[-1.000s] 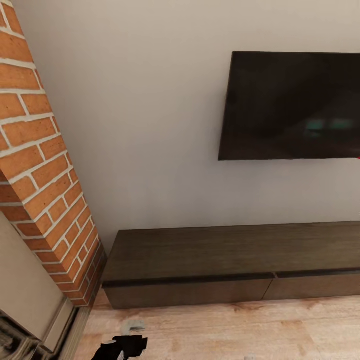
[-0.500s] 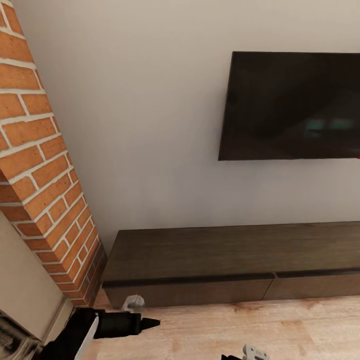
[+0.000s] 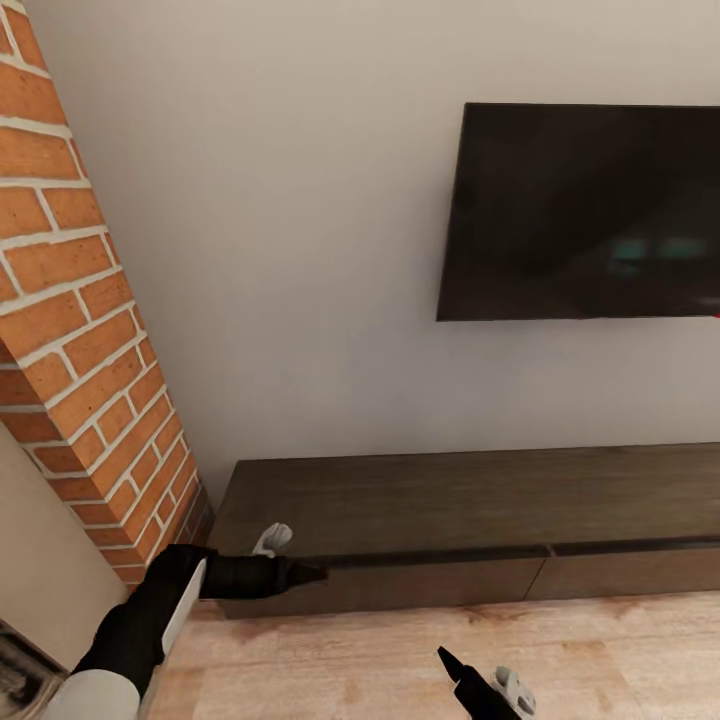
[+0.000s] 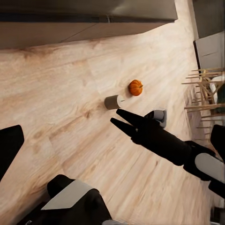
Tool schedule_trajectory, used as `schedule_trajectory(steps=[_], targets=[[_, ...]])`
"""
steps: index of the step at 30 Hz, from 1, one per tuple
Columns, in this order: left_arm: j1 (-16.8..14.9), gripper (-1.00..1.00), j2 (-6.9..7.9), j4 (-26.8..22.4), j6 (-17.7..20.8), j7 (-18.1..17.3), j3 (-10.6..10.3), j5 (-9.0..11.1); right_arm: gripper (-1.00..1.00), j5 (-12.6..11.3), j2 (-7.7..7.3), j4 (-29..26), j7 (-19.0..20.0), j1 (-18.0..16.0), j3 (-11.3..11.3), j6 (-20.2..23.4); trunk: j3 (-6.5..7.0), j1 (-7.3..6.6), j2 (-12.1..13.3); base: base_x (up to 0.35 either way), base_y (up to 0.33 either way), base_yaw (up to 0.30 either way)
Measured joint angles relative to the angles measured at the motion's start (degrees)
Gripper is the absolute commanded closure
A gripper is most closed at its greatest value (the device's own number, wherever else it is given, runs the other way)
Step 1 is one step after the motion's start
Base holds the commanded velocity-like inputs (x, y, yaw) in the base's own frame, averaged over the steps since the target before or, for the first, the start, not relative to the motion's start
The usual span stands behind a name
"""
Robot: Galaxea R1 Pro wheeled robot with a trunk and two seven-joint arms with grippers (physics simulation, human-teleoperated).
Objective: Place each of the two pumpkins and all three candles from the living room inside a cabinet in the living room (use any cabinet), then make sure every cabinet is closed, and position the cauldron so it is next to a table in the living room.
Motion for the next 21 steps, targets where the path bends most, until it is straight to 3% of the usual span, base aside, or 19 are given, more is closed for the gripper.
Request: schedule_trajectory(steps=[4,5,7,10,16,21], targets=[[-1.37,-1.00,-0.14,-0.09,1.15,-1.19,0.18,0.18,-1.00,-2.43,-0.78,0.12,0.18,0.00,-0.05,-1.21,0.00,0.00,0.00,0.000,0.000,0.000],[-1.53,-1.00,-0.21,-0.07,1.33,-1.42,0.25,0.61,-1.00,-4.01,-1.27,0.15,0.20,0.00,-0.06,-1.34,0.00,0.00,0.00,0.000,0.000,0.000],[-1.67,-1.00,-0.23,0.11,1.50,-1.58,0.32,2.04,-1.00,-7.38,-1.91,0.13,0.25,0.00,-0.04,-1.54,0.00,0.00,0.00,0.000,0.000,0.000],[-1.78,-1.00,-0.23,0.04,1.66,-1.38,0.28,5.76,-1.00,-12.29,-2.67,0.18,0.05,0.00,0.00,-1.99,0.00,0.00,0.00,0.000,0.000,0.000],[-1.82,-1.00,-0.25,-0.10,1.57,-1.50,0.29,8.67,-1.00,-14.66,-2.95,0.18,0.27,0.01,0.09,-5.42,-0.01,0.00,0.00,0.000,0.000,0.000],[-1.82,-1.00,0.02,-0.08,1.73,-1.72,0.28,10.72,-1.00,-15.16,-2.93,0.21,7.36,0.02,0.06,-5.63,-0.36,0.43,-0.79,0.000,0.000,0.000]])
